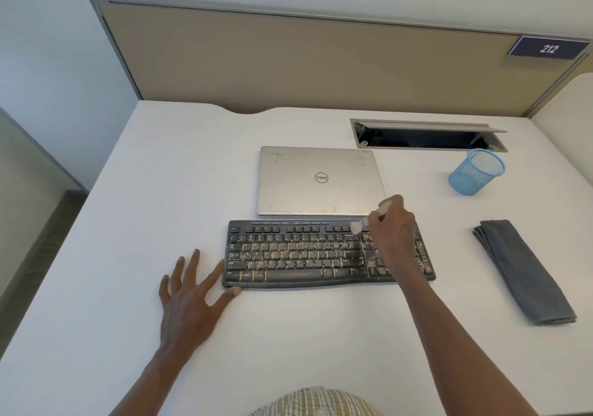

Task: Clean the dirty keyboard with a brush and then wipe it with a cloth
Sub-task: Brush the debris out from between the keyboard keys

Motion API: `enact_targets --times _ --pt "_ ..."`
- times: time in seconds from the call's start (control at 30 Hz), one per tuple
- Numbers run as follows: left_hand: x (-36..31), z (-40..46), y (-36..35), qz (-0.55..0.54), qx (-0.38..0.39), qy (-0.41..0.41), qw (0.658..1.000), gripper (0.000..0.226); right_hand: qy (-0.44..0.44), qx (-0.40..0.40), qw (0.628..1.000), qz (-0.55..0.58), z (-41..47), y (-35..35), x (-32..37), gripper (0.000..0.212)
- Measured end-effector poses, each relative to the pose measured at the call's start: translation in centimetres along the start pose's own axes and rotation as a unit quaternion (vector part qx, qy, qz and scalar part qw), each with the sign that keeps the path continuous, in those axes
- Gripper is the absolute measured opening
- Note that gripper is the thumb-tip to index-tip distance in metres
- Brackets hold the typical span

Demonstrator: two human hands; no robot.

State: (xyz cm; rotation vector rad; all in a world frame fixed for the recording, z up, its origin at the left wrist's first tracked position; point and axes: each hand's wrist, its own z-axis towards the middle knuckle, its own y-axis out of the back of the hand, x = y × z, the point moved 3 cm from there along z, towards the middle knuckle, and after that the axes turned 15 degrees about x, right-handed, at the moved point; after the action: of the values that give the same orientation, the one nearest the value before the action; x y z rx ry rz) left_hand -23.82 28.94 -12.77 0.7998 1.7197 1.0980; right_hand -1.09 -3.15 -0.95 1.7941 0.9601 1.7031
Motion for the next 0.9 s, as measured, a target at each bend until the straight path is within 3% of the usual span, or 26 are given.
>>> enact_targets --times 0.17,0.4,0.57,0.9 --pt "0.0 0.0 0.0 0.004 0.0 0.0 1.0 0.075 0.02 -0.044 0.999 -0.012 0.3 0.9 0.8 0.008" --pt "0.1 0.1 -0.1 0.003 0.004 0.004 1.0 0.075 0.005 0.002 0.998 -0.064 0.2 0.8 0.4 0.01" --pt "0.1 0.2 0.0 0.001 0.002 0.005 1.0 0.078 0.04 0.005 0.999 -0.016 0.6 0.3 1.5 0.01" --pt "0.1 0.1 0.1 0.003 0.007 0.002 1.0 0.076 0.032 0.026 0.998 -0.043 0.8 -0.3 1.3 0.011"
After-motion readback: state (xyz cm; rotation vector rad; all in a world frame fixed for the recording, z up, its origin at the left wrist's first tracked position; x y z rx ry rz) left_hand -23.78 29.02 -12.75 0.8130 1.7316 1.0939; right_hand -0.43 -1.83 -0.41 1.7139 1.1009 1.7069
